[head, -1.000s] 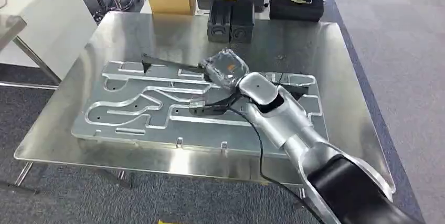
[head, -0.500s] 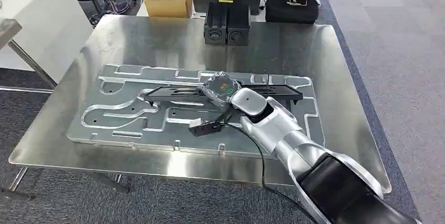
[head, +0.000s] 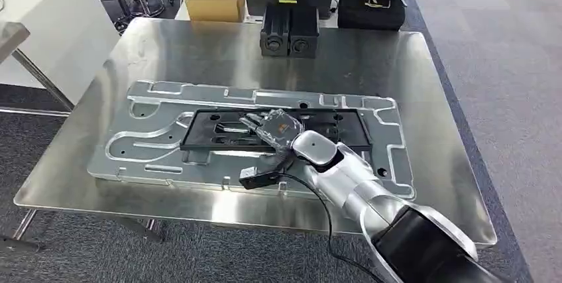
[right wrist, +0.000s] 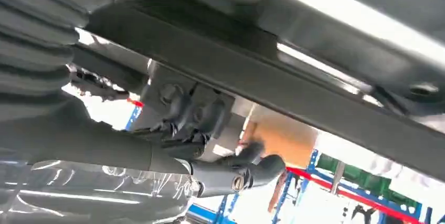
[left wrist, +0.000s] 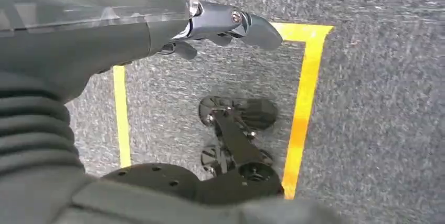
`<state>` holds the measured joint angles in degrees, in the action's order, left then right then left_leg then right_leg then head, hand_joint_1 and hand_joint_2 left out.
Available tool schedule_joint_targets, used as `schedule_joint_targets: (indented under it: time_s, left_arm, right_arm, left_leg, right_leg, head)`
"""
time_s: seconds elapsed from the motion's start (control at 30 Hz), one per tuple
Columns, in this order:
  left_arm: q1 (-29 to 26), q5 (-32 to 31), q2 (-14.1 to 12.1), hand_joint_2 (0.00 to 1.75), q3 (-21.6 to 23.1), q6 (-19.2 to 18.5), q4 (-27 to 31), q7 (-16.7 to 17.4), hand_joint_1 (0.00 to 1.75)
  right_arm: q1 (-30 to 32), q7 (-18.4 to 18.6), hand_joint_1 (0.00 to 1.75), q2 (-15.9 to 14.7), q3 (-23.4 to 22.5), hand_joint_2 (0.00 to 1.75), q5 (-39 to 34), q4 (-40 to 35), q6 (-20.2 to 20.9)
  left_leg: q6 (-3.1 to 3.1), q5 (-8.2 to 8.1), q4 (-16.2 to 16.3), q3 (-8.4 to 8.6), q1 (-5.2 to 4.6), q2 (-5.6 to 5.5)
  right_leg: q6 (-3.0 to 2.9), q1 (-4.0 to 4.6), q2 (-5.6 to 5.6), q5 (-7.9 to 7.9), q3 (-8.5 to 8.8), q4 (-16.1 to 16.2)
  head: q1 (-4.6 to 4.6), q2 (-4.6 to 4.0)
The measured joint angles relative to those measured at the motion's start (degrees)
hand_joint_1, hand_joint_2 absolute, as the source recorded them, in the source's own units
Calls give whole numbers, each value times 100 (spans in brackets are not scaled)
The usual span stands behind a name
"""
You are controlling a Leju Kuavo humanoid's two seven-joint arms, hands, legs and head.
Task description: Take the parts from the cabinet and place them on the table.
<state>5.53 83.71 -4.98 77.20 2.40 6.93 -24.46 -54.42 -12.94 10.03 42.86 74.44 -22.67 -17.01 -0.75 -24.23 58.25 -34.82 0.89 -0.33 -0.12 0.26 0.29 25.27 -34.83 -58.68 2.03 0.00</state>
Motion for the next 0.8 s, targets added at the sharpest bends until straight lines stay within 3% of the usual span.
schedule_joint_targets:
  time_s: [0.03,0.07,0.1,0.13,0.2,0.23,0.27,0.3,0.4,0.43,0.57,0.6,0.63,0.7,0.73,0.77,0.8]
  left_arm:
    - [2,0,-2,0,22,9,0,2,0]
    - [6,0,-11,0,39,28,0,11,0]
    - [7,0,-9,0,50,46,0,17,0]
    - [7,0,-7,0,63,55,0,28,0]
    - [2,0,-7,0,72,72,0,53,0]
    - [-3,0,-5,0,72,87,0,59,0]
    - [-9,0,-4,0,72,103,0,61,0]
    - [-12,0,-2,0,70,107,0,61,0]
    - [-12,0,-4,0,59,107,0,61,0]
    - [-5,0,-4,0,59,101,0,66,0]
    - [-35,0,-2,0,59,50,0,72,0]
    - [-35,0,0,0,57,39,0,72,0]
    - [-34,0,0,0,50,22,0,72,0]
    - [-55,0,-2,0,-20,-13,0,57,0]
    - [-68,0,0,0,-64,-33,0,28,0]
    - [-89,0,-2,0,-121,-72,0,-18,0]
    - [-113,0,0,0,-199,-118,0,-69,0]
  right_arm:
    - [-3,-26,0,0,0,0,-85,2,-42]
    - [-9,-83,0,2,-4,0,-204,-2,-85]
    - [-12,-155,0,7,-22,0,-368,-13,-131]
    - [-25,-274,0,24,-68,0,-543,-18,-166]
    - [-22,-478,0,52,-198,0,-927,-72,-190]
    - [-15,-585,0,74,-266,0,-1122,-113,-203]
    - [-4,-673,0,81,-322,0,-1303,-164,-218]
    - [6,-783,0,87,-404,0,-1545,-266,-221]
    - [34,-1106,0,85,-643,0,-2351,-674,-164]
    - [74,-1246,0,53,-769,0,-2775,-945,-87]
    - [543,-1695,0,-301,-1254,0,-4532,-2235,1]
    - [730,-1839,0,-444,-1421,0,-4965,-2671,-77]
    - [934,-1992,0,-613,-1677,0,-5428,-3254,-236]
    - [1412,-2074,0,-873,-2202,0,-5878,-4260,-523]
    - [1694,-2105,0,-988,-2493,0,-5927,-4727,-645]
    - [2012,-2144,0,-1102,-2825,0,-5951,-5202,-807]
    - [2307,-2192,0,-1172,-3123,0,-5976,-5571,-964]
  left_leg:
    - [-35,15,-26,12,0,1]
    - [-74,-1,-18,14,-5,0]
    - [-94,-78,71,-16,15,8]
    - [-109,-298,386,-147,16,8]
    - [-145,-732,1316,-567,26,8]
    - [-159,-847,1699,-750,26,8]
    - [-163,-819,1807,-811,26,8]
    - [-161,-672,1644,-744,27,8]
    - [-111,41,156,-30,30,12]
    - [-73,-60,23,49,-3,9]
    - [72,-21,11,31,7,-27]
    - [113,-2,-20,44,23,-24]
    - [159,-4,-27,44,22,-31]
    - [194,-15,-25,44,15,-38]
    - [204,-22,-21,43,12,-50]
    - [214,-29,-16,45,9,-62]
    - [216,-37,-14,52,2,-71]
  right_leg:
    - [-34,0,5,-11,-2,11]
    - [-85,-53,-1,-49,26,71]
    - [-112,-63,-6,-61,50,102]
    - [-149,-65,-13,-61,53,103]
    - [-156,-49,-12,-56,53,100]
    - [-162,-43,-11,-52,53,99]
    - [-162,-42,-10,-51,56,96]
    - [-160,-43,-7,-43,61,92]
    - [-102,-49,8,13,84,42]
    - [-67,0,11,28,48,9]
    - [57,2,-24,23,73,44]
    - [100,-37,-18,99,65,-33]
    - [134,-39,-16,269,-46,-263]
    - [191,-49,-16,726,-476,-1164]
    - [207,-53,-17,867,-687,-1574]
    - [213,-55,-17,871,-813,-1786]
    - [207,-56,-17,722,-776,-1655]
  head:
    - [0,0]
    - [0,0]
    - [0,0]
    - [0,0]
    - [0,0]
    - [0,0]
    - [0,0]
    - [0,0]
    - [0,0]
    - [0,0]
    - [0,0]
    - [0,0]
    - [-2,0]
    - [0,0]
    - [0,0]
    - [0,0]
    - [0,0]
